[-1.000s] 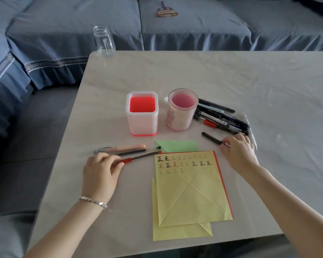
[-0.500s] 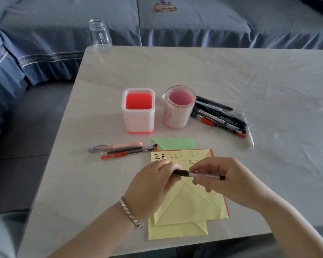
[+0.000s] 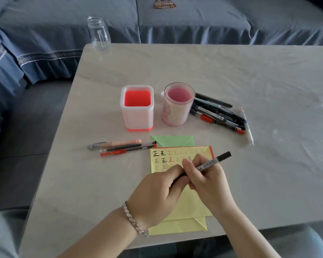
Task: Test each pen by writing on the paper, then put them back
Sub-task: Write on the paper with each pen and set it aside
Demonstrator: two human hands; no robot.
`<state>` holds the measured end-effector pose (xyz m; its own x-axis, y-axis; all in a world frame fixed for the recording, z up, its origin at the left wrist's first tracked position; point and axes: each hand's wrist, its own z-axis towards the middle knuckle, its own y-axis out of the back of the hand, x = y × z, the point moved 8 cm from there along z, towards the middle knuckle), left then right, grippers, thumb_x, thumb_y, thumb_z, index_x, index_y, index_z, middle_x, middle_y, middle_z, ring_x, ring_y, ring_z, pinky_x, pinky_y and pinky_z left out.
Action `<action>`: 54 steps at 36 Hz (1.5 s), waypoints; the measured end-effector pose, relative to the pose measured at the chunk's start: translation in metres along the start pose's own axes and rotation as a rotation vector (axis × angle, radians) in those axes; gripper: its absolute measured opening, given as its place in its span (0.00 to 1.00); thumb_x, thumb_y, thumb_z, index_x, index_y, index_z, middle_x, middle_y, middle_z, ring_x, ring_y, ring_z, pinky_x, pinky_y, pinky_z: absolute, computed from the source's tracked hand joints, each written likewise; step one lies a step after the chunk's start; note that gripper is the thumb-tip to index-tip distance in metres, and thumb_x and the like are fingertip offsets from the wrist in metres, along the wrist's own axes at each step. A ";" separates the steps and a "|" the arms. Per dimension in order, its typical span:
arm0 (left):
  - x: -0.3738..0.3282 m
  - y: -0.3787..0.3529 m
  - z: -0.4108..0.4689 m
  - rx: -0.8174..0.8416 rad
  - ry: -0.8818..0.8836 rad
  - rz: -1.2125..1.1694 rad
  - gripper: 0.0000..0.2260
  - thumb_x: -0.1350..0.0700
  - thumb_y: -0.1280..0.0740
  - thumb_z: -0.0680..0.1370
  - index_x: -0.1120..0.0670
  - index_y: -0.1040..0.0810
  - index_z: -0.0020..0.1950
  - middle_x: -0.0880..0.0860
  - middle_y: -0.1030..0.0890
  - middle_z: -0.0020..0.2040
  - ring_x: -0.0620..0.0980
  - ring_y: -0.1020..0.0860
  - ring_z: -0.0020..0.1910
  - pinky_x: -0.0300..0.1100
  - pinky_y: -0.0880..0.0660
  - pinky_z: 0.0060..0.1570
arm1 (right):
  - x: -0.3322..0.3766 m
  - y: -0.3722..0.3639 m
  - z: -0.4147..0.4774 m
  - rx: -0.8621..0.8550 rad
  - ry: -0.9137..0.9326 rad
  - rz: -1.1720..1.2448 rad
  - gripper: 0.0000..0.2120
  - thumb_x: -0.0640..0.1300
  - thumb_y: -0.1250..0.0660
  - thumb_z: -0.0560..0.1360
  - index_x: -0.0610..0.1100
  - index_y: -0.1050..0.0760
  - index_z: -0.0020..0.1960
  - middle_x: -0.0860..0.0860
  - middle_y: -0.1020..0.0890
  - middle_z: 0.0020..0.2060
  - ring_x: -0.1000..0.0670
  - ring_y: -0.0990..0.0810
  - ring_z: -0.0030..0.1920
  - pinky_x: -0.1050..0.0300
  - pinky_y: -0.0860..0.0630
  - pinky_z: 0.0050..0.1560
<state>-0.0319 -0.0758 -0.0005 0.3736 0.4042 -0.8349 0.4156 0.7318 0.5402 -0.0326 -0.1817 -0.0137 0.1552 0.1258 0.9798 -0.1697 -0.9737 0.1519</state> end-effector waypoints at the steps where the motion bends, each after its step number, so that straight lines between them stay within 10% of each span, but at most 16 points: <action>1: 0.001 0.000 0.000 -0.001 0.011 -0.017 0.07 0.53 0.40 0.79 0.51 0.24 0.46 0.39 0.28 0.25 0.42 0.32 0.21 0.28 0.40 0.25 | -0.002 -0.001 0.000 0.001 -0.007 0.021 0.18 0.38 0.35 0.75 0.42 0.36 0.28 0.53 0.31 0.17 0.56 0.35 0.22 0.68 0.36 0.26; 17: 0.008 -0.013 -0.008 0.160 0.195 -0.331 0.13 0.42 0.40 0.75 0.47 0.23 0.36 0.43 0.33 0.20 0.43 0.40 0.20 0.32 0.42 0.24 | -0.003 -0.003 -0.008 0.189 0.095 0.184 0.12 0.50 0.35 0.65 0.50 0.34 0.26 0.50 0.29 0.18 0.56 0.31 0.19 0.69 0.35 0.23; 23: 0.045 -0.007 -0.014 0.117 0.341 0.120 0.16 0.39 0.38 0.73 0.48 0.35 0.35 0.43 0.33 0.26 0.40 0.34 0.24 0.31 0.38 0.27 | -0.008 0.041 0.002 -0.100 0.091 0.175 0.13 0.39 0.34 0.74 0.41 0.33 0.33 0.50 0.30 0.17 0.56 0.37 0.19 0.67 0.40 0.21; 28: 0.058 -0.005 -0.010 -0.071 0.106 0.527 0.16 0.39 0.44 0.75 0.52 0.33 0.47 0.44 0.25 0.43 0.42 0.24 0.43 0.40 0.23 0.46 | -0.034 0.058 0.011 -0.218 0.019 0.062 0.09 0.38 0.41 0.78 0.42 0.23 0.45 0.51 0.23 0.24 0.56 0.29 0.25 0.67 0.31 0.27; 33: 0.081 -0.027 -0.010 -0.029 0.026 0.622 0.22 0.40 0.44 0.75 0.58 0.33 0.56 0.58 0.28 0.66 0.56 0.33 0.68 0.50 0.41 0.68 | -0.050 0.054 0.013 -0.264 -0.009 0.064 0.10 0.38 0.41 0.78 0.43 0.22 0.42 0.51 0.18 0.30 0.54 0.23 0.29 0.64 0.25 0.32; 54: 0.090 -0.030 -0.004 -0.023 0.053 0.652 0.32 0.40 0.44 0.72 0.61 0.35 0.68 0.55 0.26 0.65 0.53 0.30 0.67 0.48 0.44 0.65 | -0.068 0.029 0.039 -0.463 0.018 -0.029 0.17 0.45 0.28 0.71 0.43 0.32 0.29 0.48 0.26 0.21 0.55 0.31 0.21 0.66 0.31 0.28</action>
<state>-0.0134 -0.0590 -0.0924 0.5016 0.7949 -0.3413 0.0994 0.3390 0.9355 -0.0104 -0.2255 -0.0809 0.1500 0.1590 0.9758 -0.5827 -0.7831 0.2172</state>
